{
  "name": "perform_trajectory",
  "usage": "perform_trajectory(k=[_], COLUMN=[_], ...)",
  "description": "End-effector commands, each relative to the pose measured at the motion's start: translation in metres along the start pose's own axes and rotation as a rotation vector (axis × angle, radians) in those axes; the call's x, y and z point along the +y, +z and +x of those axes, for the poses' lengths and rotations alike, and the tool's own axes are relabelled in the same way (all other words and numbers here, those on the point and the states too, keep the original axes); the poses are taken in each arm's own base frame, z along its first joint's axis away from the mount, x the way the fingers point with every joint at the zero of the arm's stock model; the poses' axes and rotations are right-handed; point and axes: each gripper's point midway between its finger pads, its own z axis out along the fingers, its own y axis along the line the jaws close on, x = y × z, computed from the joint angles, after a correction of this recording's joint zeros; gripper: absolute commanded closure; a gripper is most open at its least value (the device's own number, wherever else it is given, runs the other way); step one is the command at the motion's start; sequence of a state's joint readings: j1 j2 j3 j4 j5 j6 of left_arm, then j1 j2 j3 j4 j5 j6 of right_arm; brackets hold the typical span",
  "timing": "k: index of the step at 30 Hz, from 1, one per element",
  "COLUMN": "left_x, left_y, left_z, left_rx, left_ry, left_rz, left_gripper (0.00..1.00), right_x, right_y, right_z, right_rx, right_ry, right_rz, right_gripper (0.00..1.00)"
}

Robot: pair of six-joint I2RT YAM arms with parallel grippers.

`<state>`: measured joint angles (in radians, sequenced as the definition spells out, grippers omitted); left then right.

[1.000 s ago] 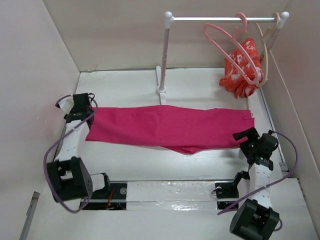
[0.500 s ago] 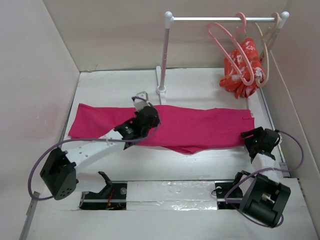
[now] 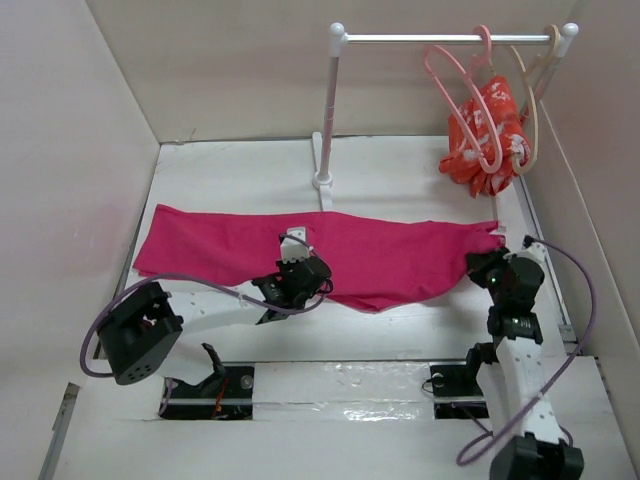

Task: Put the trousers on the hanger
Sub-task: Fold the trousers at the center of the board.

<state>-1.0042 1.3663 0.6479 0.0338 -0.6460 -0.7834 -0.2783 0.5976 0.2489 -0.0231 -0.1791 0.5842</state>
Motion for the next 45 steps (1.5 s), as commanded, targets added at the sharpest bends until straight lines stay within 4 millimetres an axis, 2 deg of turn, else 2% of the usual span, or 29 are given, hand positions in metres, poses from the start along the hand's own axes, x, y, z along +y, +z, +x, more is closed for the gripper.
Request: perform_trajectory(k=[1, 3, 4, 6, 7, 8, 11, 12, 14, 15, 17, 18, 21, 24, 25, 27, 28, 30, 31, 32, 33, 34, 36, 37, 39, 40, 43, 44, 45], left_x=[0.011, 0.014, 0.021, 0.024, 0.030, 0.032, 0.036, 0.038, 0.045, 0.047, 0.052, 0.052, 0.048, 0.034, 0.023, 0.010, -0.004, -0.023, -0.044, -0.055, -0.066, -0.092, -0.115, -0.142, -0.164, -0.184, -0.191, -0.191, -0.178], left_y=[-0.005, -0.005, -0.004, -0.005, -0.004, -0.004, -0.005, -0.005, -0.004, -0.004, -0.003, -0.002, -0.001, -0.001, -0.004, -0.004, -0.006, -0.008, -0.010, -0.010, -0.010, -0.013, -0.009, -0.011, -0.006, -0.009, -0.012, -0.020, -0.017], left_z=[-0.011, -0.005, 0.002, 0.008, 0.016, 0.017, 0.027, 0.030, 0.039, 0.042, 0.050, 0.052, 0.055, 0.056, 0.057, 0.062, 0.058, 0.070, 0.064, 0.078, 0.082, 0.075, 0.095, 0.088, 0.099, 0.089, 0.075, 0.058, 0.054], left_rx=[-0.065, -0.058, -0.047, -0.037, -0.025, -0.024, -0.006, -0.001, 0.015, 0.020, 0.036, 0.040, 0.053, 0.063, 0.067, 0.075, 0.068, 0.085, 0.077, 0.095, 0.101, 0.092, 0.118, 0.109, 0.130, 0.118, 0.083, 0.047, 0.034], left_ry=[-0.068, -0.082, -0.077, -0.091, -0.087, -0.095, -0.109, -0.109, -0.112, -0.113, -0.111, -0.111, -0.117, -0.128, -0.121, -0.106, -0.109, -0.064, -0.071, -0.027, -0.011, -0.018, 0.033, 0.026, 0.047, 0.027, 0.014, -0.017, -0.020], left_rz=[-0.015, -0.010, -0.018, -0.013, -0.021, -0.017, -0.009, -0.009, -0.017, -0.019, -0.029, -0.028, -0.009, 0.038, 0.067, 0.089, 0.110, 0.132, 0.163, 0.173, 0.186, 0.222, 0.243, 0.284, 0.309, 0.341, 0.346, 0.353, 0.337], left_gripper=[1.00, 1.00, 1.00, 1.00, 1.00, 1.00, 1.00, 1.00, 1.00, 1.00, 1.00, 1.00, 1.00, 1.00, 1.00, 1.00, 1.00, 1.00, 1.00, 1.00, 1.00, 1.00, 1.00, 1.00, 1.00, 1.00, 0.98, 0.91, 0.73], right_x=[0.055, 0.076, 0.091, 0.120, 0.138, 0.153, 0.188, 0.203, 0.218, 0.239, 0.258, 0.275, 0.301, 0.323, 0.330, 0.336, 0.338, 0.345, 0.348, 0.351, 0.353, 0.354, 0.358, 0.358, 0.358, 0.359, 0.359, 0.360, 0.361], right_y=[-0.022, -0.030, -0.034, -0.045, -0.051, -0.056, -0.066, -0.076, -0.081, -0.093, -0.103, -0.114, -0.128, -0.141, -0.148, -0.156, -0.158, -0.170, -0.173, -0.178, -0.181, -0.183, -0.188, -0.189, -0.191, -0.189, -0.184, -0.183, -0.180], right_z=[0.015, 0.018, 0.009, 0.018, 0.005, 0.016, 0.011, 0.020, 0.011, 0.004, -0.007, -0.023, -0.035, -0.058, -0.075, -0.090, -0.099, -0.119, -0.123, -0.132, -0.135, -0.138, -0.142, -0.143, -0.145, -0.143, -0.137, -0.134, -0.131], right_rx=[0.077, 0.104, 0.094, 0.144, 0.115, 0.161, 0.161, 0.186, 0.154, 0.146, 0.117, 0.087, 0.062, 0.016, -0.021, -0.056, -0.077, -0.110, -0.114, -0.125, -0.129, -0.131, -0.134, -0.135, -0.132, -0.125, -0.109, -0.099, -0.094], right_ry=[-0.088, -0.109, -0.123, -0.166, -0.180, -0.207, -0.235, -0.255, -0.263, -0.264, -0.259, -0.243, -0.247, -0.246, -0.235, -0.227, -0.228, -0.232, -0.235, -0.244, -0.246, -0.250, -0.263, -0.268, -0.280, -0.289, -0.310, -0.323, -0.331], right_rz=[-0.170, -0.219, -0.241, -0.315, -0.343, -0.381, -0.435, -0.477, -0.479, -0.529, -0.568, -0.607, -0.659, -0.692, -0.705, -0.718, -0.718, -0.737, -0.746, -0.754, -0.761, -0.763, -0.777, -0.778, -0.780, -0.774, -0.763, -0.767, -0.768], right_gripper=[1.00, 1.00, 1.00, 1.00, 1.00, 1.00, 1.00, 1.00, 1.00, 1.00, 1.00, 1.00, 1.00, 1.00, 1.00, 1.00, 1.00, 1.00, 1.00, 1.00, 1.00, 1.00, 1.00, 1.00, 1.00, 1.00, 1.00, 1.00, 1.00])
